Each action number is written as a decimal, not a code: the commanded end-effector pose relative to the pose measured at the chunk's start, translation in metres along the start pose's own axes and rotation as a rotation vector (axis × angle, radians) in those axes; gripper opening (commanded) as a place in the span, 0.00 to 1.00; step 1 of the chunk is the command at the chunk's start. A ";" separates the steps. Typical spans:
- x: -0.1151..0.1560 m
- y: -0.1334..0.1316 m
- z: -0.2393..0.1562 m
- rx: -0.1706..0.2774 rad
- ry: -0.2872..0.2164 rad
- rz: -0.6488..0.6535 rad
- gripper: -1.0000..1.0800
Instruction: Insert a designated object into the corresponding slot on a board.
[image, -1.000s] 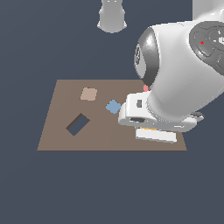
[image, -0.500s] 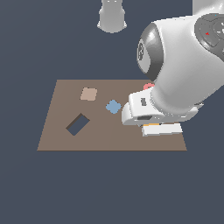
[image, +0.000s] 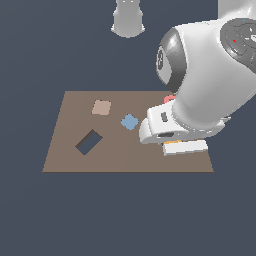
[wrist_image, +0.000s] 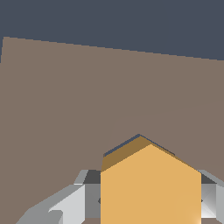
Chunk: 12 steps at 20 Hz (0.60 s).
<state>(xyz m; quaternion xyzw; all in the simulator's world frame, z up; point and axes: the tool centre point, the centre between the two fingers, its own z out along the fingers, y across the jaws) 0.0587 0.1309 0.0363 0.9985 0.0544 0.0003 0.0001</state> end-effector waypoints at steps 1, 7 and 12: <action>-0.001 0.000 0.005 0.000 -0.001 -0.002 0.00; -0.001 0.000 0.006 0.000 -0.001 -0.002 0.96; -0.001 0.000 0.006 0.000 -0.001 -0.002 0.96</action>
